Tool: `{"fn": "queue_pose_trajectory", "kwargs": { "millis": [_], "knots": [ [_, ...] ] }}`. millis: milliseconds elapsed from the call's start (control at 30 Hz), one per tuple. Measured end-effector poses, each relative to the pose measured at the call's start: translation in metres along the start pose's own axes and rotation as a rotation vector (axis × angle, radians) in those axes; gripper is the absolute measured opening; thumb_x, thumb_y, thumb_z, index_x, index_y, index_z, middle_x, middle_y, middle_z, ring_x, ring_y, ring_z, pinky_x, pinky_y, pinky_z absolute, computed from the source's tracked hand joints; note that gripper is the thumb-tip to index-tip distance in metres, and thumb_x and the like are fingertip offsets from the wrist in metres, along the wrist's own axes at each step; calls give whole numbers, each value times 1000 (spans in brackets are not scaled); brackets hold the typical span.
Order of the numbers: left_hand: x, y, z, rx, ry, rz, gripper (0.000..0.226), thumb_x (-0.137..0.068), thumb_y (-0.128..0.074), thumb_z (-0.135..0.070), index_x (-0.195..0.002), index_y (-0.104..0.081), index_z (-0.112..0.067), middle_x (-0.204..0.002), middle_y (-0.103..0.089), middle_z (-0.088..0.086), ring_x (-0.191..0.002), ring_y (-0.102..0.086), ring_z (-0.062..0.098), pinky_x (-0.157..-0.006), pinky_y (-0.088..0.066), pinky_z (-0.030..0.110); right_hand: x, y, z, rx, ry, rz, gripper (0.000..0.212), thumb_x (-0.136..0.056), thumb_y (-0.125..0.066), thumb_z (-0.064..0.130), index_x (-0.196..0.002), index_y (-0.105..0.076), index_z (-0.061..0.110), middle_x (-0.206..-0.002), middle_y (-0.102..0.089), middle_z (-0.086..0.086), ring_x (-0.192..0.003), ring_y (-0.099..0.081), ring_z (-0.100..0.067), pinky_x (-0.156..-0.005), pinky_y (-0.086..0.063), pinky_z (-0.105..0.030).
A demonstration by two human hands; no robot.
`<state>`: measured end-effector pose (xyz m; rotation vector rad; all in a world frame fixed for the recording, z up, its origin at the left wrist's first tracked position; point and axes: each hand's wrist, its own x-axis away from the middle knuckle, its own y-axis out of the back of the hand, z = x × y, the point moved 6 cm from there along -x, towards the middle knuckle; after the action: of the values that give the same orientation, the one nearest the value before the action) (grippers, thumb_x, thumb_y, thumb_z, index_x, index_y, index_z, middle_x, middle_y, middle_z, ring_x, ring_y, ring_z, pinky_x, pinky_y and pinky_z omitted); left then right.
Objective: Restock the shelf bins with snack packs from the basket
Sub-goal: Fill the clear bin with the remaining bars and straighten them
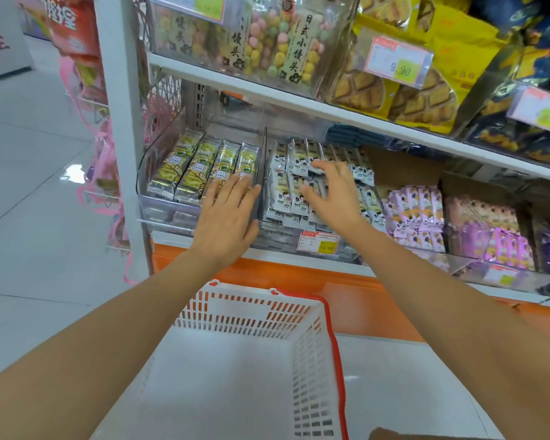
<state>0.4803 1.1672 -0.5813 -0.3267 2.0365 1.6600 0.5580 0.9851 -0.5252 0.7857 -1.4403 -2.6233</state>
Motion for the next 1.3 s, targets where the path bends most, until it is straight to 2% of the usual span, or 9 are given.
{"fn": "queue_pose_trajectory", "kwargs": {
  "millis": [200, 367, 467, 700, 800, 867, 967, 1133, 1300],
  "knots": [
    [-20, 17, -27, 89, -55, -10, 55, -92, -35, -37, -137, -50, -9, -146, -46, 13, -138, -37, 32, -116, -21, 49, 17, 26, -26, 23, 9, 0, 42, -94, -59, 28, -133, -50, 16, -138, -49, -4, -129, -43, -20, -108, -34, -38],
    [-57, 15, -36, 157, -82, 32, 48, -100, -47, -30, -145, -42, -13, -155, -35, 9, -145, -26, 28, -117, -16, 45, -6, 38, -45, 48, 31, 21, 44, -96, -58, 28, -138, -49, 17, -148, -43, -5, -138, -36, -22, -113, -27, -37],
    [-84, 8, -42, 185, -73, 83, 52, -101, -46, -32, -150, -35, -17, -159, -27, 5, -147, -19, 24, -118, -11, 41, -26, 38, -56, 88, 67, 45, 44, -97, -57, 29, -138, -49, 19, -149, -42, -5, -139, -34, -24, -113, -26, -39],
    [-134, -26, -36, 187, -71, 250, 63, -100, -49, -35, -155, -21, -22, -163, -16, 4, -150, -10, 25, -120, -14, 47, -61, 22, -73, 152, 139, 173, 48, -97, -54, 34, -144, -45, 26, -148, -45, -4, -138, -37, -25, -112, -26, -39],
    [-144, -35, -32, 179, -98, 294, 67, -97, -45, -44, -156, -19, -26, -164, -13, 2, -151, -8, 23, -121, -12, 46, -72, 13, -74, 161, 163, 227, 52, -97, -54, 36, -146, -42, 25, -151, -42, -3, -138, -37, -25, -113, -28, -42],
    [-149, -38, -30, 200, -94, 340, 72, -89, -37, -51, -155, -23, -28, -163, -18, 2, -150, -13, 24, -121, -12, 47, -77, 7, -74, 158, 190, 250, 52, -96, -56, 37, -145, -44, 26, -151, -42, -3, -137, -40, -26, -111, -31, -47],
    [-155, -39, -26, 227, -89, 354, 70, -86, -38, -51, -151, -33, -29, -158, -30, 4, -144, -27, 27, -118, -21, 48, -81, 5, -75, 130, 206, 241, 49, -92, -61, 37, -138, -52, 25, -144, -50, -1, -129, -48, -26, -105, -38, -50],
    [-159, -37, -26, 261, -52, 350, 62, -86, -43, -45, -145, -44, -28, -151, -42, 8, -136, -38, 31, -110, -30, 45, -84, 11, -72, 61, 223, 210, 45, -88, -69, 33, -130, -60, 22, -135, -56, 0, -121, -55, -22, -102, -43, -40],
    [-162, -39, -29, 232, -52, 316, 49, -96, -51, -37, -144, -44, -26, -152, -40, 8, -137, -36, 31, -111, -29, 46, -82, 17, -74, 20, 235, 200, 43, -90, -67, 34, -130, -60, 20, -138, -54, 0, -125, -52, -22, -105, -41, -38]
  ]
}}
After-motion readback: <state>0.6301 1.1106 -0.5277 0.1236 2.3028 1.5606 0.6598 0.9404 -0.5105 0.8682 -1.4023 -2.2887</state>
